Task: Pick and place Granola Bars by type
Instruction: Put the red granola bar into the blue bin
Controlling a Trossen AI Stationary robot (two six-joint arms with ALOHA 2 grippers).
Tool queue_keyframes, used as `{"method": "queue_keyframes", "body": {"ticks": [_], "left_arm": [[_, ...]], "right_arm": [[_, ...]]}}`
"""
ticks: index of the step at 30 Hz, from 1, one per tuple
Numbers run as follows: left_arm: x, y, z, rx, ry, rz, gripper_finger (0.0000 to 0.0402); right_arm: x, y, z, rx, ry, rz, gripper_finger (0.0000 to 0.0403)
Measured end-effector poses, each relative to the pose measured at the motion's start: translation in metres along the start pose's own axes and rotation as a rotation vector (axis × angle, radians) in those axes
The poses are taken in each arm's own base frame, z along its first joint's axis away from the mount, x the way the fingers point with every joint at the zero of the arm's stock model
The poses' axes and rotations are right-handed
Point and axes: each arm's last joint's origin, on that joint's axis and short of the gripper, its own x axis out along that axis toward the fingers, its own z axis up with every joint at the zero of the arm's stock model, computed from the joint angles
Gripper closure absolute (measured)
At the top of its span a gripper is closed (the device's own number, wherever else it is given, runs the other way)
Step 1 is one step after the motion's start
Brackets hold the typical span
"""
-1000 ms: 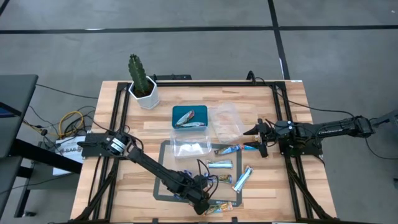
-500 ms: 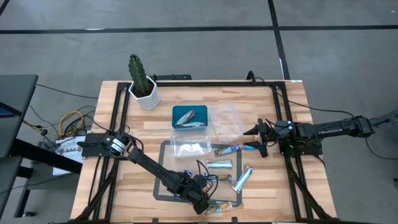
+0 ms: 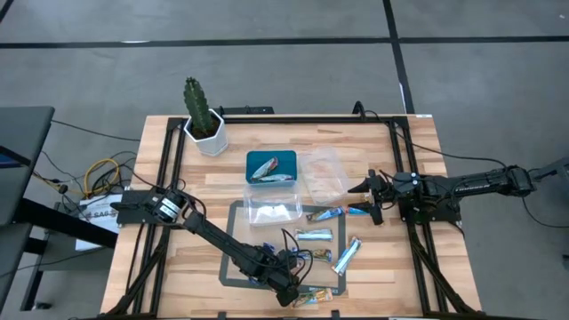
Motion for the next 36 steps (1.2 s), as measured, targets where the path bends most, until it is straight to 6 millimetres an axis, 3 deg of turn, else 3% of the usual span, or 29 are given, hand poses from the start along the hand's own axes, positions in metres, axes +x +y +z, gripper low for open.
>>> {"method": "queue_keyframes", "body": {"ticks": [10, 19, 30, 36], "left_arm": [[-0.036, -0.033, 0.015, 0.103, -0.131, -0.034, 0.0333], [-0.077, -0.049, 0.034, 0.197, -0.353, 0.075, 0.0333], [-0.082, -0.048, 0.04, 0.226, -0.401, 0.11, 0.0333], [-0.092, -0.041, 0.055, 0.26, -0.415, 0.124, 0.0333]], "right_arm": [[0.0, 0.0, 0.0, 0.0, 0.0, 0.0, 0.0154], [0.0, 0.0, 0.0, 0.0, -0.002, 0.0, 0.0154], [0.0, 0.0, 0.0, 0.0, -0.003, 0.001, 0.0154], [0.0, 0.0, 0.0, 0.0, -0.003, 0.001, 0.0154]]}}
